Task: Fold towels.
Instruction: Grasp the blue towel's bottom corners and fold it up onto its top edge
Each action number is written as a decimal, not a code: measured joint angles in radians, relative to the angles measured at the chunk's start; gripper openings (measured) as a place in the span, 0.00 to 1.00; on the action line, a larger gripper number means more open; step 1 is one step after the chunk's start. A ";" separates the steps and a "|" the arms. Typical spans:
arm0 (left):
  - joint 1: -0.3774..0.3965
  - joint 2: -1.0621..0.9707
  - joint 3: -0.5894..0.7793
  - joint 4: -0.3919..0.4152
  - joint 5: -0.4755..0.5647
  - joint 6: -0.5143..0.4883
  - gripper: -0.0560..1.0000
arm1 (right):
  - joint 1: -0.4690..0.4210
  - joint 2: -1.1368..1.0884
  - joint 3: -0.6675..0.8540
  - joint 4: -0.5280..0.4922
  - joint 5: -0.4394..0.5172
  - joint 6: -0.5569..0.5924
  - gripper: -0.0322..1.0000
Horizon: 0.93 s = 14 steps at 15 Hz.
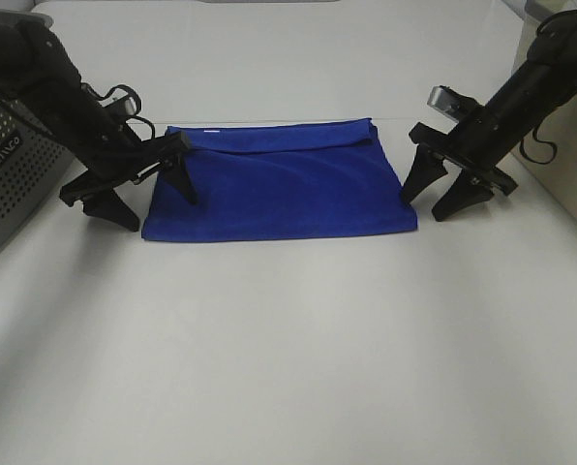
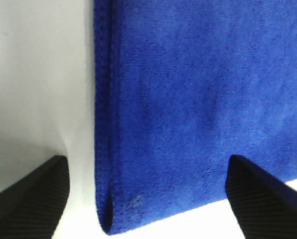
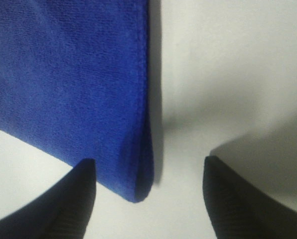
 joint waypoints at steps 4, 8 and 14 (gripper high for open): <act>-0.004 -0.005 0.046 -0.127 -0.055 0.074 0.78 | 0.072 0.011 0.000 0.027 -0.005 -0.020 0.61; -0.012 0.006 0.054 -0.095 -0.075 0.088 0.27 | 0.078 0.026 0.000 0.028 -0.071 0.013 0.18; -0.013 -0.047 0.076 0.066 0.027 0.059 0.07 | 0.037 -0.011 0.063 0.010 -0.017 0.026 0.05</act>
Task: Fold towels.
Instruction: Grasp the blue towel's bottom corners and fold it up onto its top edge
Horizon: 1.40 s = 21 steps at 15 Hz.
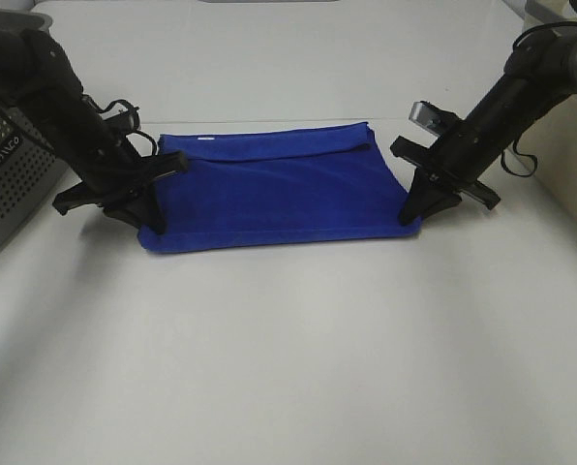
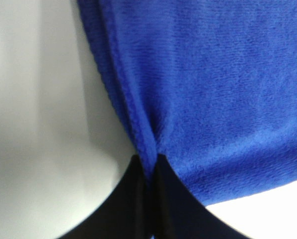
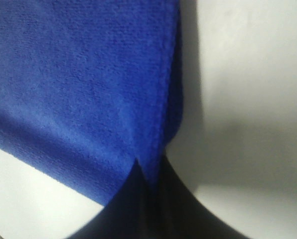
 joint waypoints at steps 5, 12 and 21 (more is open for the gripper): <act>-0.043 -0.136 0.228 0.001 0.030 -0.009 0.07 | 0.002 -0.229 0.392 -0.033 -0.058 -0.017 0.05; -0.043 -0.297 0.382 -0.055 0.007 -0.009 0.07 | 0.002 -0.373 0.554 -0.005 -0.110 -0.087 0.05; 0.030 -0.100 -0.050 -0.088 0.004 -0.070 0.07 | 0.002 -0.113 -0.023 0.050 -0.059 -0.068 0.05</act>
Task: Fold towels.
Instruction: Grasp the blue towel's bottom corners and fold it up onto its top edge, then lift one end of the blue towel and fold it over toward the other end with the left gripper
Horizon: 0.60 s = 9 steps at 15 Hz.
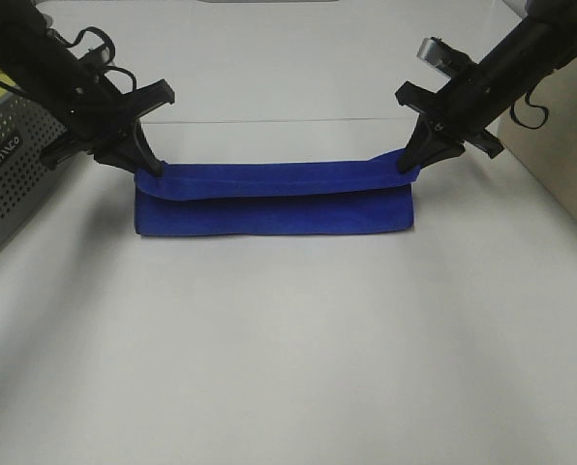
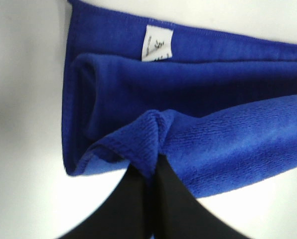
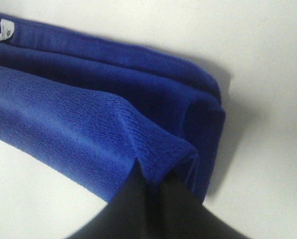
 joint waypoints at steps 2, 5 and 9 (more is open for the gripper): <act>0.000 0.069 -0.059 -0.007 0.000 0.000 0.07 | 0.000 0.063 -0.058 -0.001 -0.002 0.006 0.05; 0.000 0.130 -0.076 -0.007 -0.067 0.001 0.07 | 0.000 0.107 -0.066 -0.003 -0.016 0.015 0.07; 0.000 0.133 -0.089 -0.012 -0.078 0.009 0.45 | 0.000 0.111 -0.066 0.001 -0.007 0.020 0.50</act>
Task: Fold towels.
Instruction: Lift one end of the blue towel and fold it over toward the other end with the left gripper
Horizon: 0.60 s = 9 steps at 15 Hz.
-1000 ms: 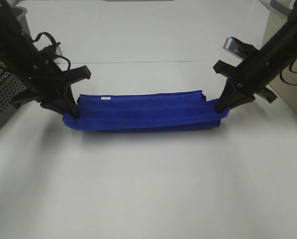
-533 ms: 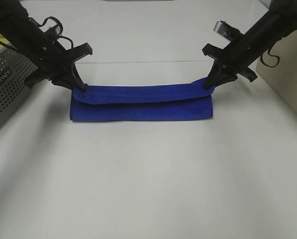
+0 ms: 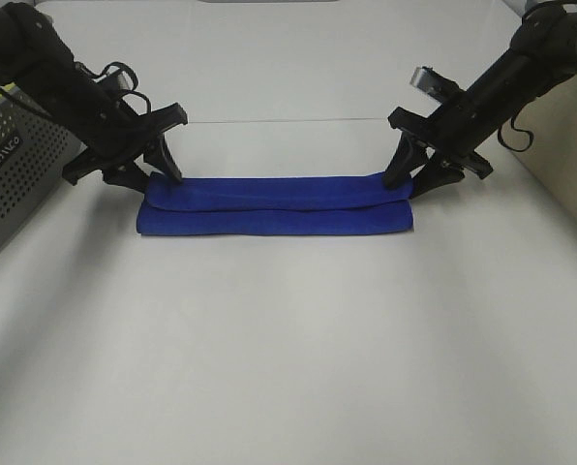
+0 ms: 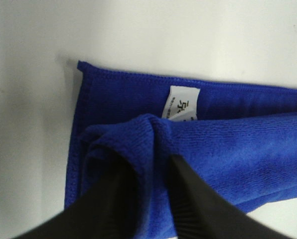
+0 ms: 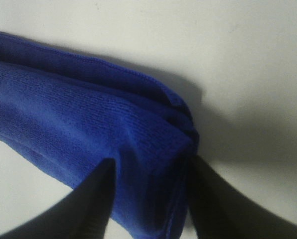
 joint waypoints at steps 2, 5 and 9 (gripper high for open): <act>0.000 -0.002 -0.005 0.015 0.023 0.003 0.86 | -0.002 -0.021 0.000 -0.005 0.055 0.005 0.71; 0.000 -0.003 -0.005 0.074 0.047 0.003 0.88 | -0.002 -0.042 0.000 -0.015 0.068 0.005 0.72; 0.000 0.004 -0.005 0.099 0.058 0.036 0.88 | -0.002 -0.050 0.000 -0.020 0.070 0.005 0.72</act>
